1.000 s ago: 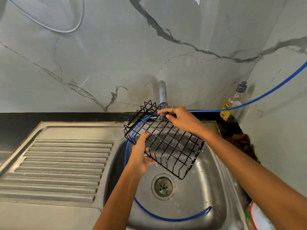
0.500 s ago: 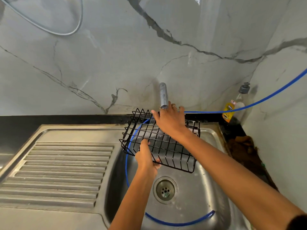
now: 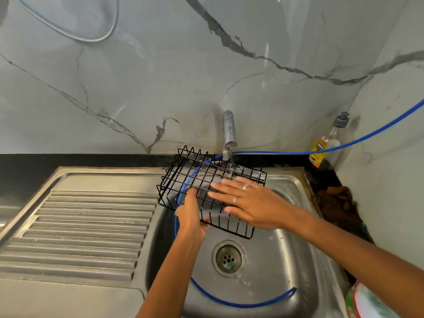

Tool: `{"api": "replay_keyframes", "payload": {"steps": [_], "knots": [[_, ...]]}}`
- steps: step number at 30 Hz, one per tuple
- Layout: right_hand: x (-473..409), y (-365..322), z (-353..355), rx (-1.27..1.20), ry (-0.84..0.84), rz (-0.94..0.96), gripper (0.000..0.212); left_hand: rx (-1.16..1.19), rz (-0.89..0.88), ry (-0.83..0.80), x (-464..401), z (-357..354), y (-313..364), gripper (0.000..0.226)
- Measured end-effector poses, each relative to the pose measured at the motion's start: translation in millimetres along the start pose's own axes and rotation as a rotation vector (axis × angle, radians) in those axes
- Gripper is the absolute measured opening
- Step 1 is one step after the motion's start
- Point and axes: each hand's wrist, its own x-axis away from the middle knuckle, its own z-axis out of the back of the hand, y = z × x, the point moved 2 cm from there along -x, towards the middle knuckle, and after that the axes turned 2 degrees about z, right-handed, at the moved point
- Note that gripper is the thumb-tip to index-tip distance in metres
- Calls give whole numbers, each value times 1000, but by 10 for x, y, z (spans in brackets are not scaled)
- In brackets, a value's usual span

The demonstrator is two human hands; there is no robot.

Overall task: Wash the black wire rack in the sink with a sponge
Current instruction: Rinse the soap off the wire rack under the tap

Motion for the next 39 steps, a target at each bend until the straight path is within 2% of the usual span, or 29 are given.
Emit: {"api": "replay_keyframes", "payload": {"steps": [4, 10, 14, 17, 21, 23, 26, 28, 30, 35, 39], "knots": [[131, 214, 38, -10, -19, -81, 45, -16, -15, -20, 22, 1, 1, 62], [-173, 277, 95, -72, 93, -239, 48, -17, -35, 2, 74, -1, 94, 65], [-612, 335, 213, -89, 185, -357, 49, -165, -77, -38, 177, -73, 81, 50], [-870, 393, 351, -123, 259, -456, 49, -268, -42, -113, 316, -180, -4, 43], [-993, 514, 418, -211, 225, -615, 52, -302, 18, -162, 401, -256, -86, 39], [-984, 488, 420, -188, 166, -564, 58, -281, 50, -157, 405, -267, -72, 50], [-947, 360, 394, -36, 196, -316, 65, -250, 83, -138, 351, -228, -24, 52], [-840, 290, 296, -63, 126, -301, 57, -231, 95, -125, 295, -163, 4, 49], [-659, 213, 152, -124, 38, -300, 61, -227, 82, -114, 250, -98, 28, 53], [-49, -55, -61, -145, 23, -290, 66, -267, 0, -97, 134, 28, 12, 74], [314, -292, -148, -124, 35, -192, 61, -246, -41, -77, 75, 85, 44, 98]]}}
